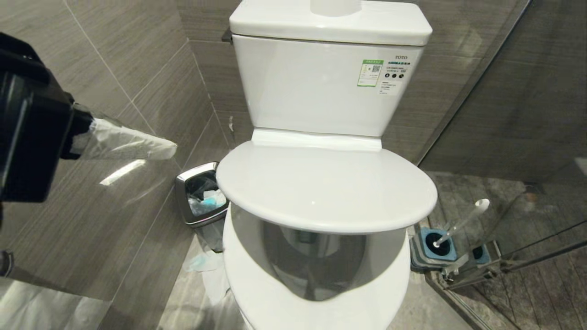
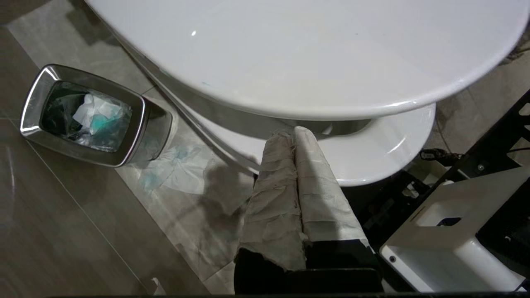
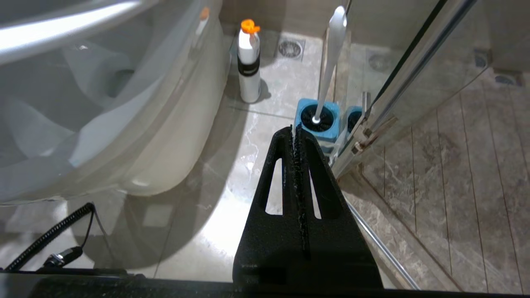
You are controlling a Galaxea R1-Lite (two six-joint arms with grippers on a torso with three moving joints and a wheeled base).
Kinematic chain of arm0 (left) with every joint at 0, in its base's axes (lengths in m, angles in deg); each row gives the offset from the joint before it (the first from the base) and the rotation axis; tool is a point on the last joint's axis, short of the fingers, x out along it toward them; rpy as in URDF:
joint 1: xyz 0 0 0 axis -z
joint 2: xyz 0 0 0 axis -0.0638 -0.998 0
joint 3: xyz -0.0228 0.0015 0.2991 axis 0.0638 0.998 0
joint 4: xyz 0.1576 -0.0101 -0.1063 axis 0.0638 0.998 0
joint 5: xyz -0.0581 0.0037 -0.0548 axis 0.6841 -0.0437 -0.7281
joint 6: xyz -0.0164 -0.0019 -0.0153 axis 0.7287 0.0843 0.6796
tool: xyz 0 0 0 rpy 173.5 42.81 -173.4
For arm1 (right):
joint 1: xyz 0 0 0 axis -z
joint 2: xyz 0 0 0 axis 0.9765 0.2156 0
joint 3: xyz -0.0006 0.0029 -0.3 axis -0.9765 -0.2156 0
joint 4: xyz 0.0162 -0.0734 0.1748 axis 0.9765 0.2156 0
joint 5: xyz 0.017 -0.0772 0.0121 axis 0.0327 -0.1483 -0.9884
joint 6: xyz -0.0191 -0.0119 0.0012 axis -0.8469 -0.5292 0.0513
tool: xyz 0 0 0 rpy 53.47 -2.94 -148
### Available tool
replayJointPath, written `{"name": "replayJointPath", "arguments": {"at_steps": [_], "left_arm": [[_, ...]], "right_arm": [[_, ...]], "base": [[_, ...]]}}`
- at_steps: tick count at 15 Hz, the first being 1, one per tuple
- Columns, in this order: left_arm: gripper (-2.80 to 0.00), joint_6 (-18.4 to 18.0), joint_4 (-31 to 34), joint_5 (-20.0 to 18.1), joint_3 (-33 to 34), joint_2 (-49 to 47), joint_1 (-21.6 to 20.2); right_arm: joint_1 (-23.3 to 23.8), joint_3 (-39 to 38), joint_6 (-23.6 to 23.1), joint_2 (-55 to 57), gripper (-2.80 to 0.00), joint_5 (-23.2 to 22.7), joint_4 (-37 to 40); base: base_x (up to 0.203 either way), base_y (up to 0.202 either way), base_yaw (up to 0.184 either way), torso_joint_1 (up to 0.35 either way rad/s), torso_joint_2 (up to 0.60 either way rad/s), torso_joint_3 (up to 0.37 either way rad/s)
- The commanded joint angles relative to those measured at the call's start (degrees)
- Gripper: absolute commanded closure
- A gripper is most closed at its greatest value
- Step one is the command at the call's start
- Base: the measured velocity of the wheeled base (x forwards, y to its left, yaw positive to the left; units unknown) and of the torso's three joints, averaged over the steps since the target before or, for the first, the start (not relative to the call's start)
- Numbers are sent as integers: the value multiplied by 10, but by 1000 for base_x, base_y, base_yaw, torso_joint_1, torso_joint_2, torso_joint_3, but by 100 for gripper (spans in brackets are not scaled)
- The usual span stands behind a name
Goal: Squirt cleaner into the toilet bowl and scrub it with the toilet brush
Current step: Close the toilet lid
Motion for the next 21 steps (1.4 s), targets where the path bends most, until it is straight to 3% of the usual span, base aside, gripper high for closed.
{"name": "replayJointPath", "arguments": {"at_steps": [1, 6, 9, 11, 15, 18, 21], "left_arm": [[0, 1, 3, 0, 0, -4, 0], [0, 2, -6, 0, 0, -21, 0], [0, 3, -117, 9, -1, -44, 1], [0, 2, -158, 18, -1, -65, 24], [0, 12, -165, 54, -3, -101, 80], [0, 43, -164, 76, 3, -125, 89], [0, 49, -149, 116, 50, -132, 96]], "right_arm": [[0, 0, 0, 0, 0, 0, 0], [0, -1, 0, 0, 0, 0, 0], [0, 0, 0, 0, 0, 0, 0], [0, -1, 0, 0, 0, 0, 0], [0, -1, 0, 0, 0, 0, 0], [0, 0, 0, 0, 0, 0, 0], [0, -1, 0, 0, 0, 0, 0]], "base": [[0, 0, 0, -1, 2, 172], [0, 0, 0, 0, 1, 35], [0, 0, 0, 0, 0, 0], [0, 0, 0, 0, 0, 0], [0, 0, 0, 0, 0, 0], [0, 0, 0, 0, 0, 0], [0, 0, 0, 0, 0, 0]]}}
